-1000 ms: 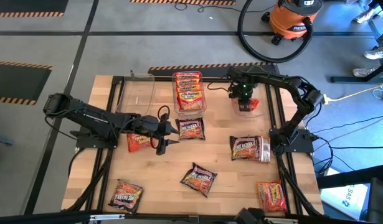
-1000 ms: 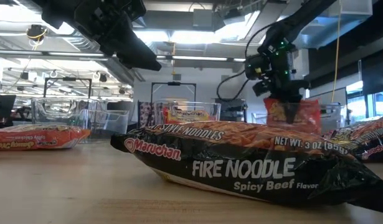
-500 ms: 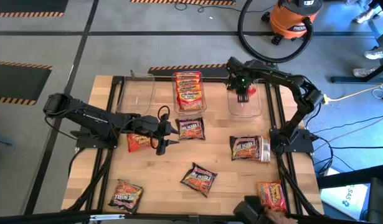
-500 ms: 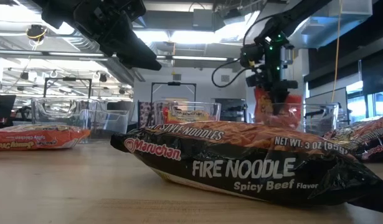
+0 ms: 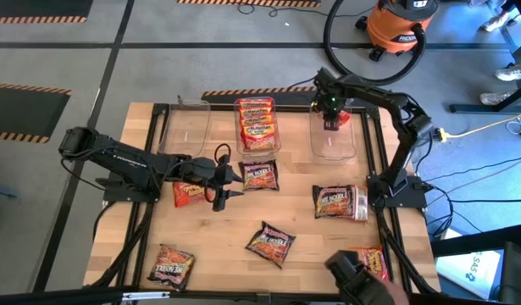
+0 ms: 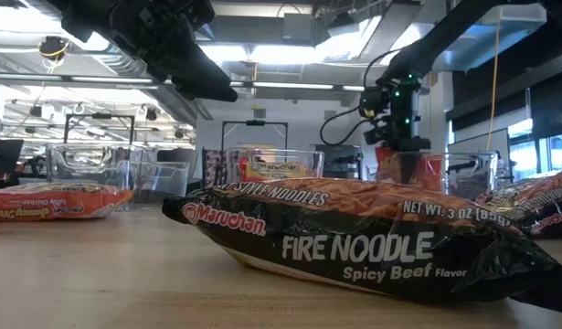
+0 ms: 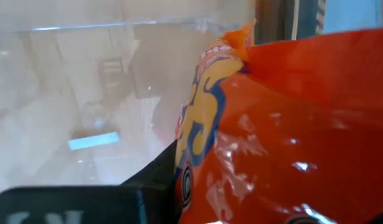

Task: Sort Maruchan noodles
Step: Put the bottom left orange noodle pack into the right transparent bin

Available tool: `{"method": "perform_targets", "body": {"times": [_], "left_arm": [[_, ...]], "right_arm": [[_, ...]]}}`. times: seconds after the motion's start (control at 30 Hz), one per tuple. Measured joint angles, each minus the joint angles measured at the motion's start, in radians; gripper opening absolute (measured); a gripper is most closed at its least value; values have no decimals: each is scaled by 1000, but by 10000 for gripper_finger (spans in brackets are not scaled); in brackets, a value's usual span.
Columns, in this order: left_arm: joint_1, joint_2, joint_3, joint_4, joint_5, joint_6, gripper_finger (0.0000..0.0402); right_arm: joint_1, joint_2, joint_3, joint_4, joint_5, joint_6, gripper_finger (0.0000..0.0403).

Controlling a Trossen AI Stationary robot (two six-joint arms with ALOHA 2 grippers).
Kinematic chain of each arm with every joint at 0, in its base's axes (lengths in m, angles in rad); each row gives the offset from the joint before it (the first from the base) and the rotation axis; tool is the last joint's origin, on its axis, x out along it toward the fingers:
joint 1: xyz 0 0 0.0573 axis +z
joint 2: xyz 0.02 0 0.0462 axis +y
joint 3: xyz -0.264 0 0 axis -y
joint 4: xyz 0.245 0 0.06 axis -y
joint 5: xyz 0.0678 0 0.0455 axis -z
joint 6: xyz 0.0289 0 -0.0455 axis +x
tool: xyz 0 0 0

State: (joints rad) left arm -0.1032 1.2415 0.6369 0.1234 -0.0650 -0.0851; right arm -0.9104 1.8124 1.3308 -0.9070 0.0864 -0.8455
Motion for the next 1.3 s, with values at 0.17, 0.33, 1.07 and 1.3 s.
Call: {"method": "perform_targets", "body": {"times": [0.17, 0.33, 1.07, 1.3], "left_arm": [[0, 0, 0, 0, 0, -13, 195], [0, 0, 0, 0, 0, -13, 195], [0, 0, 0, -1, 31, -1, 195], [0, 0, 0, -1, 31, 1, 195]], "right_arm": [[0, 31, 0, 19, 0, -22, 130], [0, 58, 0, 23, 0, -26, 131], [1, 68, 101, -60, 84, 0, 217], [0, 68, 109, -63, 178, 3, 216]]}}
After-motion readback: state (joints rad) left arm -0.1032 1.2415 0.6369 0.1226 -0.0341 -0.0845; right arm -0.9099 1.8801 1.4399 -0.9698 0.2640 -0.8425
